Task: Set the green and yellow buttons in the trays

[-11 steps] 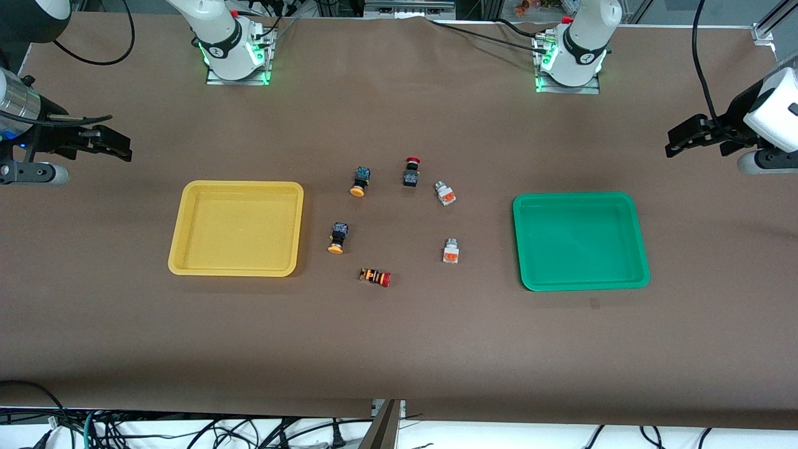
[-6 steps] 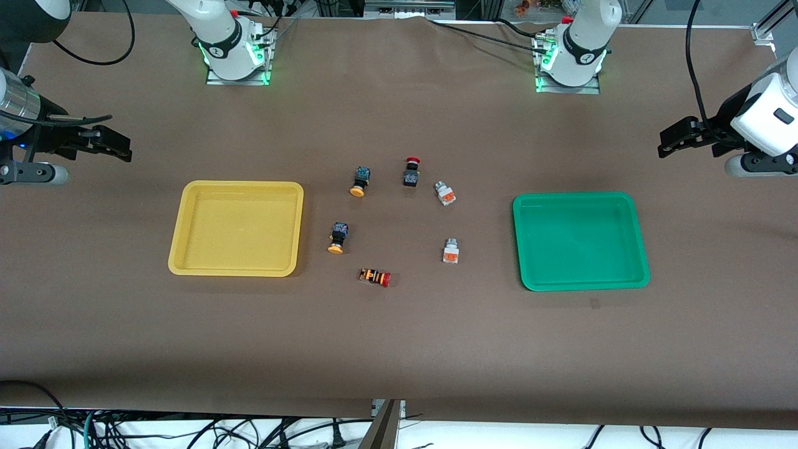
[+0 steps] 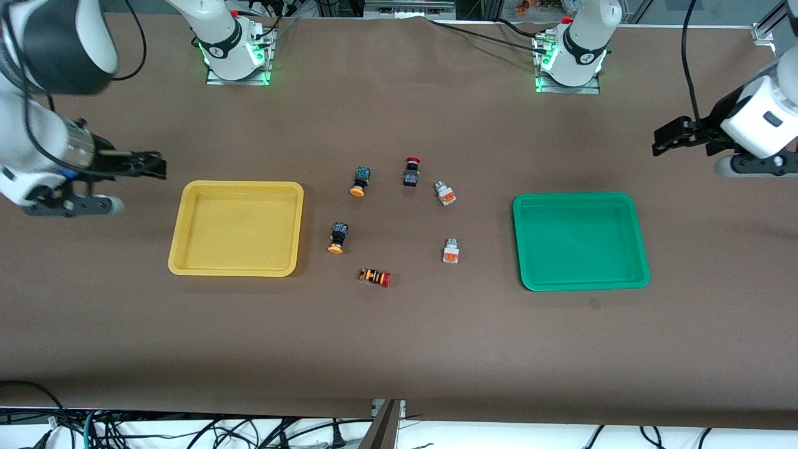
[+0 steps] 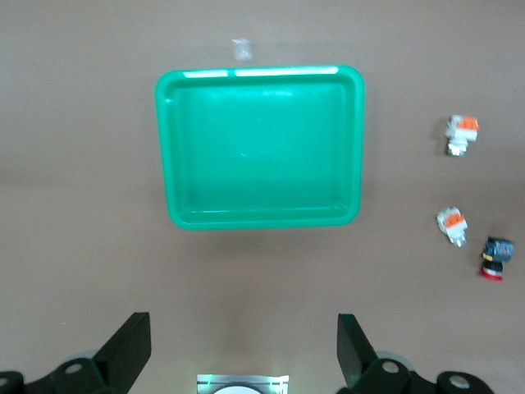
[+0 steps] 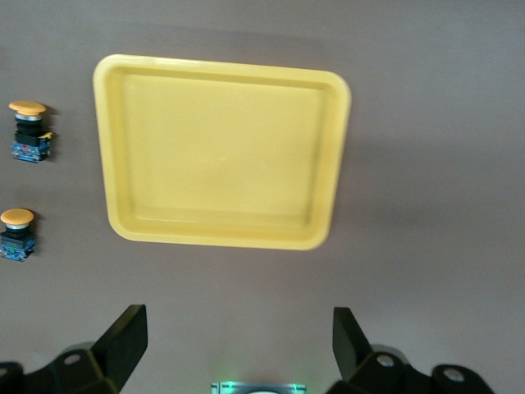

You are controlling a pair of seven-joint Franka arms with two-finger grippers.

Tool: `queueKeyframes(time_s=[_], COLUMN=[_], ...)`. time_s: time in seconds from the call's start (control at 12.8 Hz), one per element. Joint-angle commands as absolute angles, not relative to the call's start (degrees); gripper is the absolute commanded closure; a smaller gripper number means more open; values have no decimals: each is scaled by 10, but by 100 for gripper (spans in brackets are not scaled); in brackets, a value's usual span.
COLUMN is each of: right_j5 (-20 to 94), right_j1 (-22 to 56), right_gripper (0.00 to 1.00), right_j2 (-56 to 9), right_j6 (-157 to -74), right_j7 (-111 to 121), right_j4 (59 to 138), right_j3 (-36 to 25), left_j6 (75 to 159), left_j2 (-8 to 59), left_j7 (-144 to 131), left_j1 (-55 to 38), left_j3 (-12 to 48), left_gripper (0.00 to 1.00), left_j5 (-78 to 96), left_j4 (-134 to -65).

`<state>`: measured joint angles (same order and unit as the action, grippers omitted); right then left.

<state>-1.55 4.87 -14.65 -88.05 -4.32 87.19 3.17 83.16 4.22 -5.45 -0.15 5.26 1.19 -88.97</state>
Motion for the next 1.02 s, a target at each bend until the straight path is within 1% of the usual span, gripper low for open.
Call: queueKeyframes(time_s=[0.0,0.24,0.39,0.55,0.71,0.94], right_j5=[4,46,46,46,46,46], right_j1=[88,144,200,237,256,270], right_gripper=[0,0,0,0,0,0], right_j2=[-214,-283,-330,-368,-396,-423], right_j6=[-932,-1019,-1099,-1171,-1205,-1232], right_j7=[-117,-208,-290,-340,-348,-350], right_j4=[864,865,864,864,864,865], right_j3=[31,31,31,30,30,30], left_j6=[859,947,1043,1134,1189,1257], left_j2=[121,217,277,328,378,425], left_j7=[-59,-109,-198,-250,-268,-268], left_j1=[-48,-110,-158,-200,-235,-242], left_j3=[69,69,69,69,66,68], left_gripper=[0,0,0,0,0,0], left_j5=[25,27,21,21,16,15], left_j4=[-875,-840,-837,-838,-843,-845])
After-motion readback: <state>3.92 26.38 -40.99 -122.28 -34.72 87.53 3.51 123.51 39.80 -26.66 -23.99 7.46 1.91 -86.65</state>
